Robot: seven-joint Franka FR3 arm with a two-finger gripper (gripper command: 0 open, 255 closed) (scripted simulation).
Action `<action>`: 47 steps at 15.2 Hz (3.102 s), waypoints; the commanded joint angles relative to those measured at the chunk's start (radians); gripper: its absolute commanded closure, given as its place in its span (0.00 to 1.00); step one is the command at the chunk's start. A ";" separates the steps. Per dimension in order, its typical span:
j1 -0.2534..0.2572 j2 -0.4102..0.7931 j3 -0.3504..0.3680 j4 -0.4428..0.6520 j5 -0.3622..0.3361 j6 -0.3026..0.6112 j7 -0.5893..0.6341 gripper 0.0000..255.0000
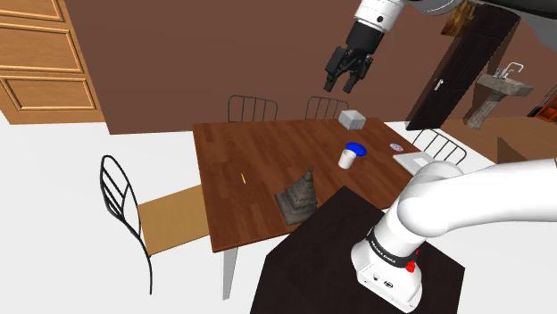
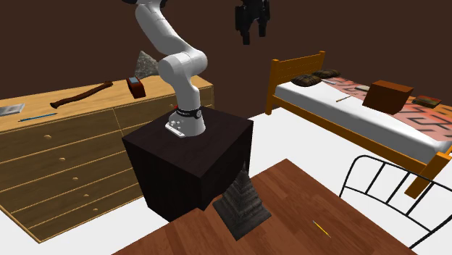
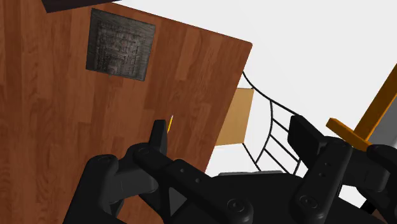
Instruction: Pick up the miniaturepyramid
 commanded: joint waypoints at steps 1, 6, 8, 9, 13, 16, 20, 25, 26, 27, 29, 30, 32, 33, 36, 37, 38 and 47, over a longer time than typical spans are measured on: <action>0.000 0.000 0.000 0.000 0.000 0.000 0.000 0.00; 0.033 0.011 -0.051 -0.144 -0.056 0.120 -0.181 0.00; 0.045 0.025 -0.073 -0.195 -0.080 0.172 -0.252 0.00; 0.050 0.035 -0.084 -0.218 -0.092 0.199 -0.288 0.00; 0.069 0.091 -0.133 -0.302 -0.144 0.316 -0.429 0.00; 0.082 0.153 -0.171 -0.351 -0.183 0.414 -0.534 0.00; 0.101 0.265 -0.224 -0.397 -0.233 0.557 -0.672 0.00; 0.129 0.452 -0.290 -0.421 -0.279 0.753 -0.845 0.00; 0.135 0.495 -0.302 -0.420 -0.284 0.793 -0.881 0.00; 0.142 0.540 -0.314 -0.418 -0.286 0.834 -0.917 0.00; 0.155 0.634 -0.334 -0.410 -0.283 0.916 -0.993 0.00; 0.162 0.683 -0.343 -0.403 -0.277 0.956 -1.033 0.00; 0.171 0.784 -0.352 -0.386 -0.253 1.035 -1.119 0.00; 0.172 0.836 -0.351 -0.374 -0.236 1.073 -1.165 0.00; 0.152 0.990 -0.322 -0.331 -0.180 1.180 -1.300 0.00; 0.137 1.039 -0.305 -0.314 -0.167 1.213 -1.340 0.00; 0.126 1.064 -0.294 -0.305 -0.164 1.228 -1.357 0.00; 0.069 1.196 -0.222 -0.273 -0.106 1.329 -1.388 0.00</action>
